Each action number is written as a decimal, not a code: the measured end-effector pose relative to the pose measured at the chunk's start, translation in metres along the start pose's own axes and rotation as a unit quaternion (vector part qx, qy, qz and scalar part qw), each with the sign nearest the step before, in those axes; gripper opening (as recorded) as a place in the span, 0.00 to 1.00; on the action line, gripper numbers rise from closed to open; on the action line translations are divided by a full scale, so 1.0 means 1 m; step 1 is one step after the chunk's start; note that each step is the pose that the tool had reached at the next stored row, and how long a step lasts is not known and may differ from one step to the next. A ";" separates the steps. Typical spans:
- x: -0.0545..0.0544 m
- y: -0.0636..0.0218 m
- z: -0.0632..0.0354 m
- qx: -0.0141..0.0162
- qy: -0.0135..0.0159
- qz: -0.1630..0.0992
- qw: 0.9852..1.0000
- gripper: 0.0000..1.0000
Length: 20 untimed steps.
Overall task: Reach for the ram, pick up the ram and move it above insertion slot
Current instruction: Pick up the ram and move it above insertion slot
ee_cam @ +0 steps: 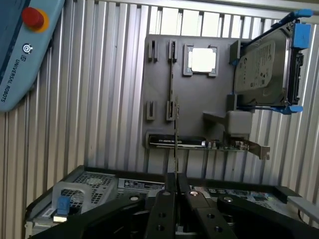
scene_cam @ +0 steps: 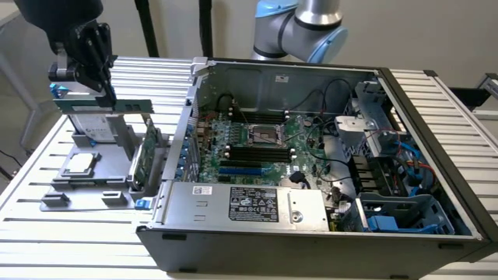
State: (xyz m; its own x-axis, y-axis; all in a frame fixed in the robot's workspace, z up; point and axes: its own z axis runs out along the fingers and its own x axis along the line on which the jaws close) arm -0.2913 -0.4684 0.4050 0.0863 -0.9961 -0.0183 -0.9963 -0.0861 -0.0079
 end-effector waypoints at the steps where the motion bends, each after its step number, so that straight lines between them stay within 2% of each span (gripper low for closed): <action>1: 0.000 -0.0032 -0.0003 0.000 0.000 0.000 1.000 0.13; 20: -0.007 -0.0695 -0.0026 0.000 -0.001 0.000 1.000 0.13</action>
State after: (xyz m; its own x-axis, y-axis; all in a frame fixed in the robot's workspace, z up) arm -0.2227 -0.4554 0.4083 0.0862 -0.9961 -0.0212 -0.9963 -0.0861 -0.0082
